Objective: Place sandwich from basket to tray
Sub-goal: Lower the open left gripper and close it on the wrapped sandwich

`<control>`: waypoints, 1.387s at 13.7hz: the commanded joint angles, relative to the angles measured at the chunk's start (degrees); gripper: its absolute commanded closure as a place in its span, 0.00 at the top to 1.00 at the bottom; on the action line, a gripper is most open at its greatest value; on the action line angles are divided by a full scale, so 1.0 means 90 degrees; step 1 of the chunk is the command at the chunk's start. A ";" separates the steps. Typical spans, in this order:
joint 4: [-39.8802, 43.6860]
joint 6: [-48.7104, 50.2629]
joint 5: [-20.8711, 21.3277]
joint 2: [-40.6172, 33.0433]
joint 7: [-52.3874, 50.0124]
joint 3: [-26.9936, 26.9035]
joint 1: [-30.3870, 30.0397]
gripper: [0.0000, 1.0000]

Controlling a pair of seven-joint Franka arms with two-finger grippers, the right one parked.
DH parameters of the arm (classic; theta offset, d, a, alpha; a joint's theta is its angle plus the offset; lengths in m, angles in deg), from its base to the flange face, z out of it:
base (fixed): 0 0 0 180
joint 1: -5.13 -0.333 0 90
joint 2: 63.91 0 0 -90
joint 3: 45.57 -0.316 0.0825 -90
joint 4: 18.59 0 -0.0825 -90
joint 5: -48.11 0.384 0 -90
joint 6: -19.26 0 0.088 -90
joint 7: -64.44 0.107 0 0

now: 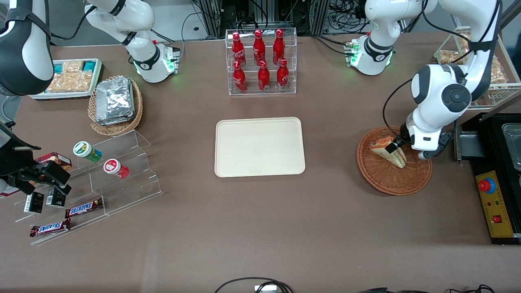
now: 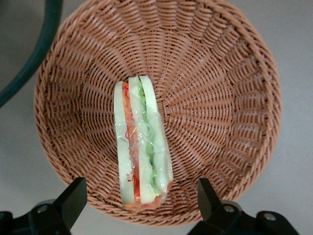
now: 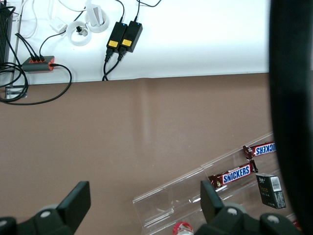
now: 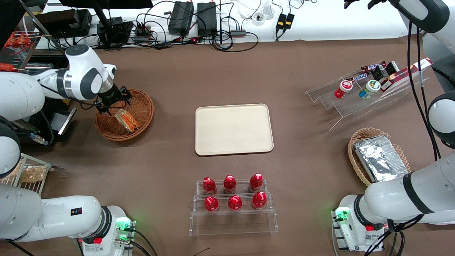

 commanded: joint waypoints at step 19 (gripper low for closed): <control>-0.0525 -0.1396 0.0069 0.0399 -0.0599 -0.0065 -0.0094 0.00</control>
